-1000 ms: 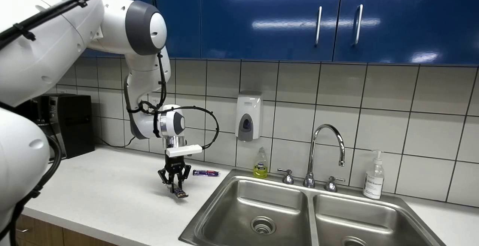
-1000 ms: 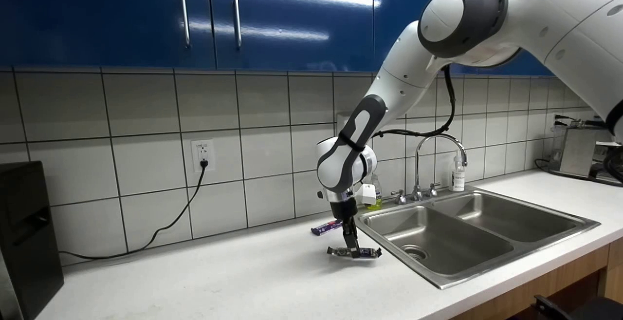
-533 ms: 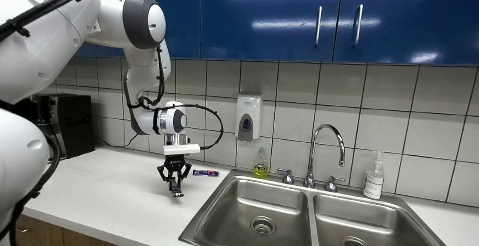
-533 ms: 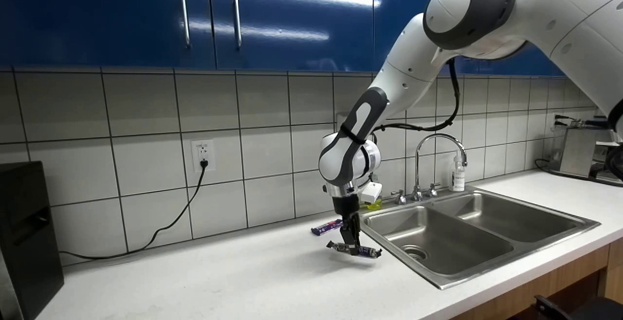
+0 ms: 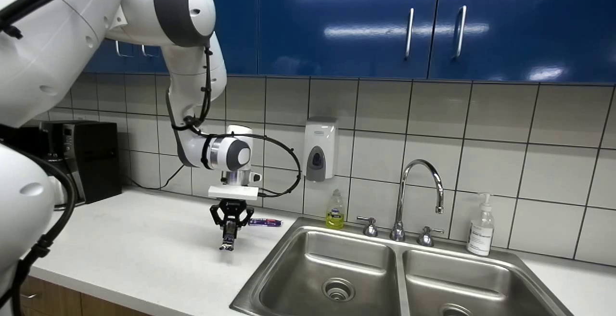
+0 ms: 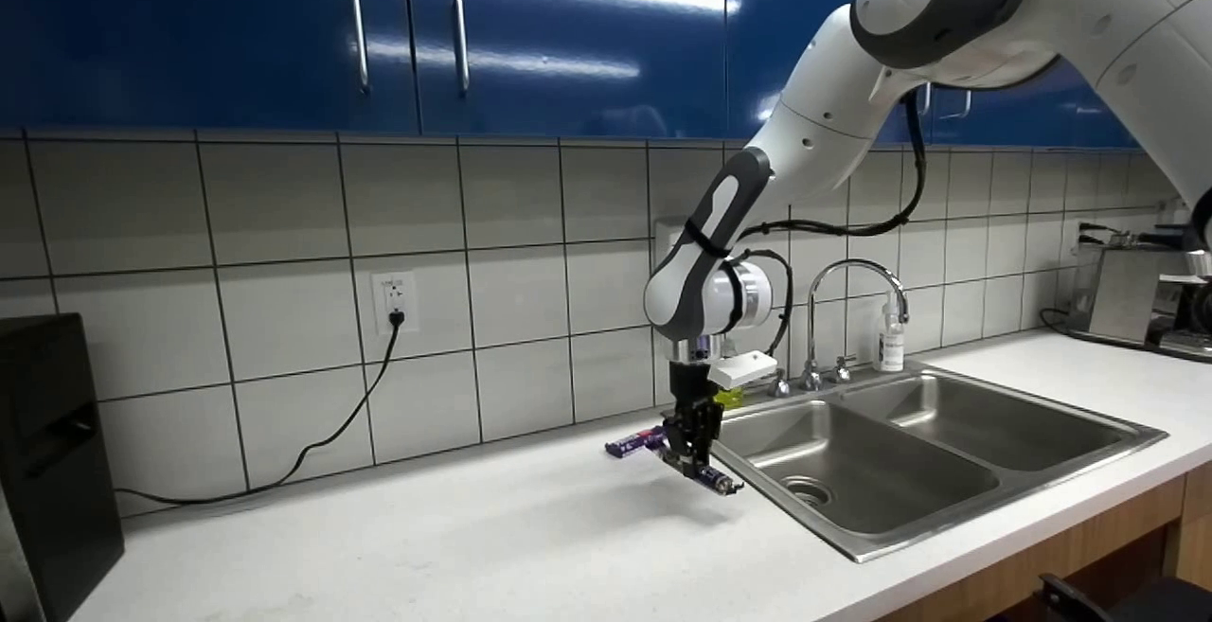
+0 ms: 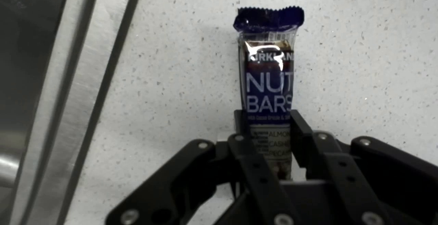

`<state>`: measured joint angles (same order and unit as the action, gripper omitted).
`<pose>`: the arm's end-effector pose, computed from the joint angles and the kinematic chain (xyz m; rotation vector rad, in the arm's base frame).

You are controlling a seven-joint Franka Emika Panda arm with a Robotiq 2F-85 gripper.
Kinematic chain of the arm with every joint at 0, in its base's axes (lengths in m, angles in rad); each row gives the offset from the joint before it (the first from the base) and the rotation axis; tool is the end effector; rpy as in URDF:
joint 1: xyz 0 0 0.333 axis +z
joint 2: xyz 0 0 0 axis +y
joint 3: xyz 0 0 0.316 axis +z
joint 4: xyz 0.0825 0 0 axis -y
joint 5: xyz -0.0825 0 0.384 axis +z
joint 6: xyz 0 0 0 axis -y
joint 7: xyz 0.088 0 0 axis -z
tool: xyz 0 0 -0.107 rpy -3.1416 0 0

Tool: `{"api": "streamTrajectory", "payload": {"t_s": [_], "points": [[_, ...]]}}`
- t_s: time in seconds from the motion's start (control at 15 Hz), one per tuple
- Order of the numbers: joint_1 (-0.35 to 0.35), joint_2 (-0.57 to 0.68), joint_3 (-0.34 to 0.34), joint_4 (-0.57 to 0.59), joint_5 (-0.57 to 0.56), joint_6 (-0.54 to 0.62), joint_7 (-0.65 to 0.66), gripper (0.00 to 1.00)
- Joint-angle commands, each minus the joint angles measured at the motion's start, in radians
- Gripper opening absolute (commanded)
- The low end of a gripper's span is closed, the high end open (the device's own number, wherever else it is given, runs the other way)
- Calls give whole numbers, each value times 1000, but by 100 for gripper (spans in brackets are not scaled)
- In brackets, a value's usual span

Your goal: Put the chocolate bar inside the sink

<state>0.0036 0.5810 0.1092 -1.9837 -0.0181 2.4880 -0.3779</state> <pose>0.5973 0.0672 0.1635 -2.9888 -0.7471 0.1014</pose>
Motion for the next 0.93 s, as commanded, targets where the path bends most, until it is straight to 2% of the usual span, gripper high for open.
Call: {"api": "streamTrajectory", "payload": {"t_s": [0.0,0.4,0.87], "points": [[-33,-73,0,-86,46,71,79,8],[-54,-118,-58,-144,48,128,172,8],[-101,-132,-115,-154,63,99,222,8]]}}
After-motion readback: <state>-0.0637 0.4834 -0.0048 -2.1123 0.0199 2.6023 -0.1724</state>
